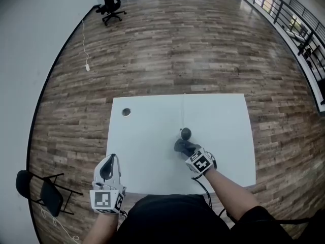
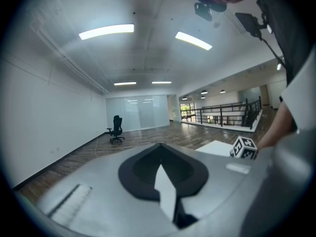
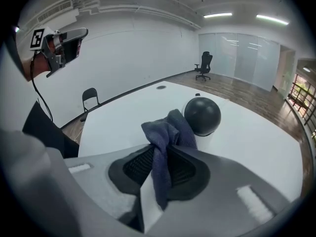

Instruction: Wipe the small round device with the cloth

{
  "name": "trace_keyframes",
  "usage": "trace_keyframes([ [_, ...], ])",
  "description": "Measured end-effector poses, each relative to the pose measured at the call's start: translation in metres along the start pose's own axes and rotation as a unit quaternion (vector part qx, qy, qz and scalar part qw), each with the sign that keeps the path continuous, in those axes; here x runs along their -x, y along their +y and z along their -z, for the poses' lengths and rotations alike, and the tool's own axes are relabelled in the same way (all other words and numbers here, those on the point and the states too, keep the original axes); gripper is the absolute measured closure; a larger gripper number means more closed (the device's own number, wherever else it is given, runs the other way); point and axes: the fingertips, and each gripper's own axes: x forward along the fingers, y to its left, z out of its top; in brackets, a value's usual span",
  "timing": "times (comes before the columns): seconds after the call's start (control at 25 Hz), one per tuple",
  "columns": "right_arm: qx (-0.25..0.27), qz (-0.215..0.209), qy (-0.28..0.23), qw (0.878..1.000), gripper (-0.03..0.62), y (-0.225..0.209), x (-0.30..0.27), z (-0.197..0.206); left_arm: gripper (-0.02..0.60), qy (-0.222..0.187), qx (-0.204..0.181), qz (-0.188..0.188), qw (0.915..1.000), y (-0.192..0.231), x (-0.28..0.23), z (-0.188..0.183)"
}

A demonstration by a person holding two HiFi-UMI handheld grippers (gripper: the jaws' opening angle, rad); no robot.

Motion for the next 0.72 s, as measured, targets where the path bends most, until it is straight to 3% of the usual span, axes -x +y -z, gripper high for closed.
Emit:
trace_keyframes([
  [0.08,-0.013,-0.011,-0.016,1.0,0.517,0.006,0.004,-0.004,0.574,0.0,0.002,-0.003,1.0,0.003,0.001,0.001],
  [0.24,0.013,0.004,-0.108,0.994,0.517,0.002,0.035,-0.051,0.574,-0.003,0.004,-0.002,1.0,0.003,0.0,0.0],
  [0.44,0.078,0.11,-0.204,0.97,0.517,-0.03,0.086,-0.12,0.574,-0.001,0.009,-0.003,1.0,0.006,0.0,0.0],
  [0.56,0.116,0.187,-0.2,0.955,0.517,-0.054,0.101,-0.132,0.574,0.002,0.01,-0.003,0.9999,0.005,0.0,0.002],
  [0.72,0.099,0.273,-0.192,0.938,0.517,-0.082,0.111,-0.125,0.574,0.002,0.007,-0.009,0.9999,0.006,0.004,0.001],
])
